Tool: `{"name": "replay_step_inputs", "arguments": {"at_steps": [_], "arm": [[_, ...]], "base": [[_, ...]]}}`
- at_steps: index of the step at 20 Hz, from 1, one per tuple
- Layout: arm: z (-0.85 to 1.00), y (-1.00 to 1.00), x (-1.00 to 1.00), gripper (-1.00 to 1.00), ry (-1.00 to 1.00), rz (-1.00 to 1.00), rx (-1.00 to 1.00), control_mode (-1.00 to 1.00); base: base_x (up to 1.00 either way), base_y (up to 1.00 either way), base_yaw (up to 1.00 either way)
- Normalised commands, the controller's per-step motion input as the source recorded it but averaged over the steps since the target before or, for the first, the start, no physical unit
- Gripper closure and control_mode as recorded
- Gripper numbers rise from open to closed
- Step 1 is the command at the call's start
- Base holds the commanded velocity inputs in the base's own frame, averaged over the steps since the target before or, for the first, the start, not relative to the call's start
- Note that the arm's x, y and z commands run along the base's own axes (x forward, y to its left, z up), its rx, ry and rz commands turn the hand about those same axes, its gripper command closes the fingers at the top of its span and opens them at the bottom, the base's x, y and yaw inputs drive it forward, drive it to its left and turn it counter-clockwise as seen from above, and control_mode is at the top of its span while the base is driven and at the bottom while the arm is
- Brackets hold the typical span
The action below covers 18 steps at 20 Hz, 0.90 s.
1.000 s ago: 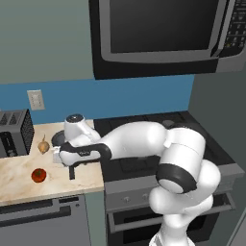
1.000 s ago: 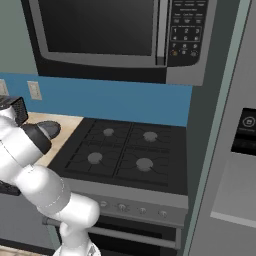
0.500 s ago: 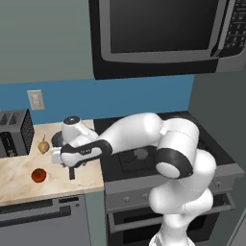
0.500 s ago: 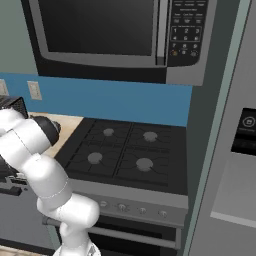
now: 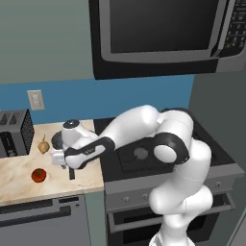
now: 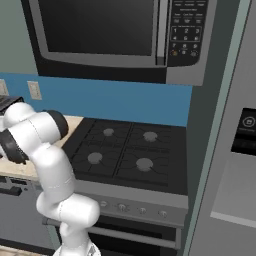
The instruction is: Place the pan on the rear right burner on the stove. Then place the tomato and the onion in the pan and turn on the rear right burner.
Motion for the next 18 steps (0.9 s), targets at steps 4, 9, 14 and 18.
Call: {"name": "replay_step_inputs", "arguments": {"at_steps": [4,9,14,18], "arm": [[-0.18,0.12,0.18,-1.0,0.0,0.0,0.0,-1.0],[-0.17,0.11,0.14,-1.0,0.0,0.0,0.0,-1.0],[-0.19,0.01,0.09,-1.0,0.0,-0.02,0.0,-1.0],[-0.27,0.0,0.02,-1.0,0.0,-0.03,-0.02,-1.0]], "base": [[0.0,0.0,0.0],[0.0,0.0,0.0],[0.0,0.0,0.0],[0.0,0.0,0.0]]}}
